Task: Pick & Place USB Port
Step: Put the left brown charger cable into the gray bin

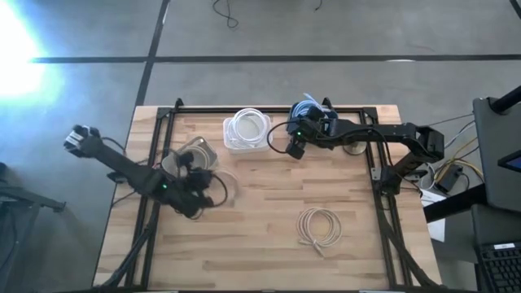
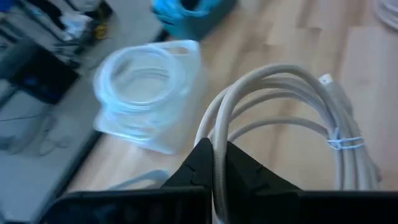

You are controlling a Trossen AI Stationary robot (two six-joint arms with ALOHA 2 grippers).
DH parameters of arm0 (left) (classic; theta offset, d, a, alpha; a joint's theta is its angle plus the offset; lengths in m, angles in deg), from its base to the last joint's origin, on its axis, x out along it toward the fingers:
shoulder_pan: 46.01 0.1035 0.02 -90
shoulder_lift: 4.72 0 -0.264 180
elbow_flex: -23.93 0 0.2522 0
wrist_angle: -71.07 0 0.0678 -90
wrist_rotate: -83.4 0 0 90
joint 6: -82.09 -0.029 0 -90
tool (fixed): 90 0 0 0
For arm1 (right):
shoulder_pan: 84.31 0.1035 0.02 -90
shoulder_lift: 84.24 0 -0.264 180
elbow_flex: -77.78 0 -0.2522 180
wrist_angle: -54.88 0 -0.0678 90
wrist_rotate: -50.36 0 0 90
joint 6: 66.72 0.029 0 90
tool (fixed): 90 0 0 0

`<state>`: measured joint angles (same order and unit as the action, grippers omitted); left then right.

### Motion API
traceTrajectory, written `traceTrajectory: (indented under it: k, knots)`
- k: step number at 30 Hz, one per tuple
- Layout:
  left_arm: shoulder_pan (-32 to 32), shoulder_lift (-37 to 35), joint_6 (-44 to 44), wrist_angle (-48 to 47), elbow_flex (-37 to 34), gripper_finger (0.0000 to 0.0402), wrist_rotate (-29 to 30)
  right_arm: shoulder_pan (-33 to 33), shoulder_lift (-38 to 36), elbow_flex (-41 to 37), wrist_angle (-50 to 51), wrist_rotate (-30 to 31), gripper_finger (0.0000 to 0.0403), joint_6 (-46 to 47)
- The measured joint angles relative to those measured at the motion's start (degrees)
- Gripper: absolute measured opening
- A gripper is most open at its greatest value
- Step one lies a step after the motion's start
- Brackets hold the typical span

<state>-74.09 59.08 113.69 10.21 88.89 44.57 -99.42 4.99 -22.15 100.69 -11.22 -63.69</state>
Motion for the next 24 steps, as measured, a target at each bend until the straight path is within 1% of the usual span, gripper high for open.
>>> traceTrajectory:
  k: [6, 10, 15, 19, 24]
  knots:
    - [3.78, -4.25, 0.65, -11.68, 1.7, 0.0013, 1.31, 0.0, 0.0, 0.0, -0.11, 0.0, 0.0189, 0.0]
    - [7.72, -5.37, 4.03, -20.16, 1.73, 0.0018, 1.43, -0.02, 0.0, 0.0, -0.75, -0.02, 0.0189, -0.02]
    - [13.26, -5.69, 9.53, -30.72, 1.73, 0.0015, 1.43, -0.01, 0.0, 0.0, -1.16, -0.02, 0.0189, -0.02]
    - [16.87, -5.67, 10.94, -34.7, 1.74, 0.0015, 1.2, 0.0, 0.0, 0.0, -1.16, 0.0, 0.0189, -0.02]
    - [19.0, -5.67, 7.52, -36.61, 1.97, 0.0017, 1.02, -0.02, 0.0, 0.0, -1.36, -0.02, 0.0189, -0.02]
